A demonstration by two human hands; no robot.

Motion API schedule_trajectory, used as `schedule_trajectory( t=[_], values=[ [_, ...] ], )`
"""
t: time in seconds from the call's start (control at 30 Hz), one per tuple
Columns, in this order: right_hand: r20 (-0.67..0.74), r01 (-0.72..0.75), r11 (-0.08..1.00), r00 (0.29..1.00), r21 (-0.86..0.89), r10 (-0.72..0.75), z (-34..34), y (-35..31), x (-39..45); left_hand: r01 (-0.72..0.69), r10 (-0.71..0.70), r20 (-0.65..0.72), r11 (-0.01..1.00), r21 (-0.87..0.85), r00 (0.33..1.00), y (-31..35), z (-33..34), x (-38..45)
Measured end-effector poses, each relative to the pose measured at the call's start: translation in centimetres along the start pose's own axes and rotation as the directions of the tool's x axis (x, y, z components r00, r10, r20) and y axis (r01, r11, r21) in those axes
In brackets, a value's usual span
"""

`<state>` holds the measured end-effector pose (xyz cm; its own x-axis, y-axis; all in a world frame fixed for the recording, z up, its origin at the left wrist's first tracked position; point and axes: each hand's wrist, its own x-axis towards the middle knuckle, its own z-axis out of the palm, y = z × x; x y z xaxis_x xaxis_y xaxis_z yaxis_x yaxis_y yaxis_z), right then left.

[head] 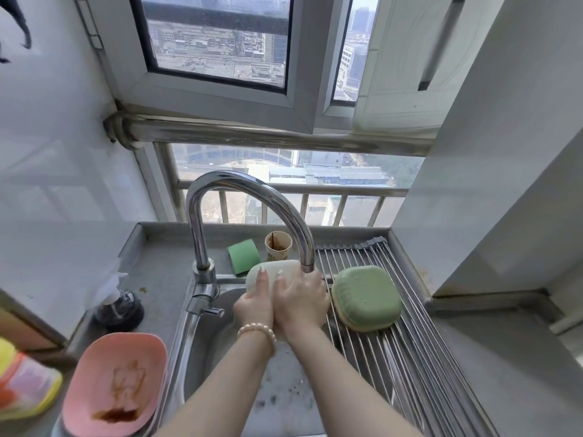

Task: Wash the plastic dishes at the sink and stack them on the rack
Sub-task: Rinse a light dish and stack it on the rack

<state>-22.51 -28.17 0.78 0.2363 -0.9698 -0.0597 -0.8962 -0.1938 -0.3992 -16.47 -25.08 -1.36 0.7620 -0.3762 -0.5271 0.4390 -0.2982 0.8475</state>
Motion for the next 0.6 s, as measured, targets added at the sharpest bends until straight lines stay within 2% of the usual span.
schedule_trajectory(
  t=[0.13,0.2,0.27,0.3,0.37,0.43,0.5,0.6],
  values=[
    [0.059,0.141,0.987,0.989,-0.074,-0.137,2.3,0.0,-2.0,0.114,-0.123,-0.046,0.98,-0.163,0.991,-0.3,-0.9,0.3],
    [-0.137,0.273,0.961,0.951,-0.047,-0.276,3.0,1.3,-2.4,0.167,-0.183,-0.055,0.961,-0.221,0.982,-0.5,-1.0,0.3],
    [-0.395,0.427,0.904,0.833,0.017,-0.386,3.7,2.9,-2.1,0.222,-0.229,0.006,0.935,-0.277,0.973,-0.6,-0.8,0.4],
    [-0.485,0.467,0.883,0.783,0.044,-0.39,4.0,3.5,-1.7,0.24,-0.24,0.037,0.923,-0.301,0.97,-0.7,-0.6,0.4],
    [-0.532,0.441,0.886,0.789,0.143,-0.307,4.0,3.6,-1.3,0.261,-0.247,0.081,0.916,-0.305,0.965,-0.9,-0.4,0.7],
    [-0.474,0.307,0.885,0.873,0.35,-0.116,3.1,2.6,-1.2,0.267,-0.25,0.093,0.919,-0.29,0.964,-1.2,-0.4,1.3],
    [-0.266,0.07,0.84,0.96,0.539,0.09,2.0,1.9,-0.7,0.259,-0.237,0.117,0.934,-0.246,0.965,-1.8,-0.4,2.4],
    [0.036,-0.2,0.803,0.975,0.561,0.217,0.8,2.8,1.5,0.2,-0.185,0.125,0.972,-0.125,0.975,-3.7,-0.6,5.5]
  ],
)
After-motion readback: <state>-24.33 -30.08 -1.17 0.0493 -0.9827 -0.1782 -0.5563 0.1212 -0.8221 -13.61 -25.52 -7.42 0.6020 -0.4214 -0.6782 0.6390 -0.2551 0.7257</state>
